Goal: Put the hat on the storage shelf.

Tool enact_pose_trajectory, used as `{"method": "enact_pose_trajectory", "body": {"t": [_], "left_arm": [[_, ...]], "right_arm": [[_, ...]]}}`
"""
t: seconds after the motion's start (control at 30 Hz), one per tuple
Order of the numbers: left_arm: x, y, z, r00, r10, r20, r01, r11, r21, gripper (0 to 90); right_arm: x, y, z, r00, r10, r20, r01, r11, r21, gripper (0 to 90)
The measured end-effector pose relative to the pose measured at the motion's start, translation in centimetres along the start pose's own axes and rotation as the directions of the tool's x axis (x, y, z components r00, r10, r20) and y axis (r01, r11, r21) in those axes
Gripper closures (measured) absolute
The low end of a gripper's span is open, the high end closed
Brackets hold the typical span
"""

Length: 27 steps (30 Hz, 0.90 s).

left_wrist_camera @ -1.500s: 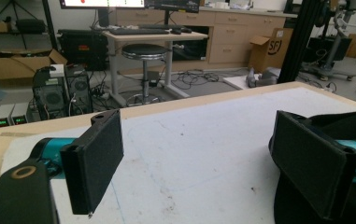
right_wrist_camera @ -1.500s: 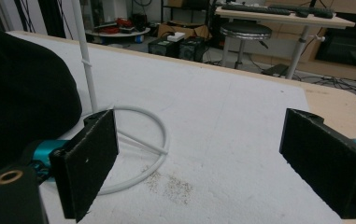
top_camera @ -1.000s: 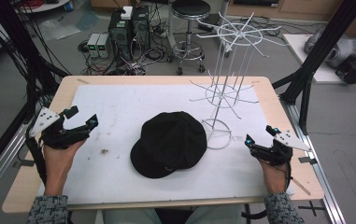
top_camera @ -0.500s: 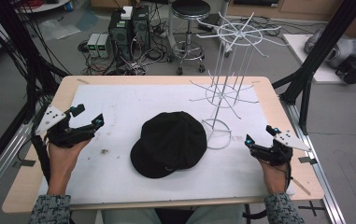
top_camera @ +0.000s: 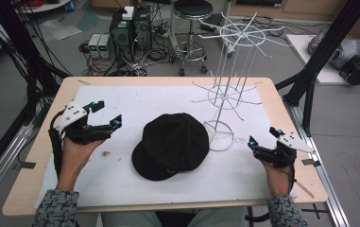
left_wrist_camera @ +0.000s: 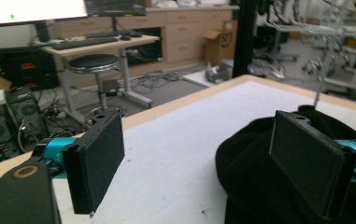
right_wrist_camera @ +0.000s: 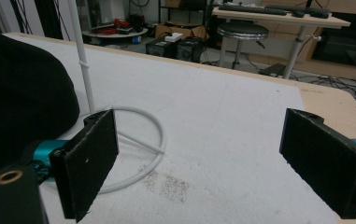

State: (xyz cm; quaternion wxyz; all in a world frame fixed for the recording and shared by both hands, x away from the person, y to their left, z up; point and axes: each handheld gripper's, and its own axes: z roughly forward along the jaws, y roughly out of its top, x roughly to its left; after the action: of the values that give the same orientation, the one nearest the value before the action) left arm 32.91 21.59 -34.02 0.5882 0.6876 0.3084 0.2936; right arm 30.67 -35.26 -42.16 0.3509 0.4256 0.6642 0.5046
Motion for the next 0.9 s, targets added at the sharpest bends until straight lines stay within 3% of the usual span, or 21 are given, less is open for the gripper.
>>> {"method": "enact_pose_trajectory", "body": {"t": [0.17, 0.33, 0.43, 0.5, 0.57, 0.63, 0.9], "left_arm": [[-0.7, 0.9, 2.2, 0.9979, 0.001, 0.064, -0.002, 0.9999, 0.015, 19.1], [-1.8, 1.3, 5.0, 0.9903, -0.004, 0.139, 0.000, 0.9995, 0.033, 19.3], [-2.2, 1.4, 5.7, 0.9873, 0.000, 0.159, -0.007, 0.9991, 0.041, 19.3], [-2.7, 1.5, 6.7, 0.9809, 0.000, 0.194, -0.006, 0.9994, 0.033, 19.3], [-3.3, 1.4, 8.0, 0.9704, -0.004, 0.241, -0.005, 0.9993, 0.036, 19.5], [-3.5, 1.3, 8.3, 0.9685, -0.001, 0.249, -0.009, 0.9992, 0.040, 19.5], [-5.4, 0.6, 11.8, 0.9460, -0.001, 0.324, -0.037, 0.9929, 0.113, 20.3]], "right_arm": [[0.0, 0.0, 0.0, 1.0000, 0.007, -0.002, -0.007, 1.000, 0.002, 10.8], [-0.2, -0.1, -0.3, 0.9999, 0.015, -0.001, -0.015, 1.000, -0.002, 10.8], [-0.3, -0.1, -0.3, 0.9999, 0.017, 0.001, -0.017, 1.000, -0.005, 10.8], [-0.4, -0.1, -0.3, 0.9998, 0.019, 0.001, -0.019, 1.000, -0.004, 10.8], [-0.4, -0.1, -0.3, 0.9998, 0.017, 0.002, -0.017, 1.000, -0.002, 10.8], [-0.4, -0.1, -0.3, 0.9998, 0.018, 0.001, -0.018, 1.000, -0.004, 10.8], [-0.5, -0.2, -0.3, 0.9998, 0.021, 0.000, -0.021, 1.000, -0.004, 10.8]]}}
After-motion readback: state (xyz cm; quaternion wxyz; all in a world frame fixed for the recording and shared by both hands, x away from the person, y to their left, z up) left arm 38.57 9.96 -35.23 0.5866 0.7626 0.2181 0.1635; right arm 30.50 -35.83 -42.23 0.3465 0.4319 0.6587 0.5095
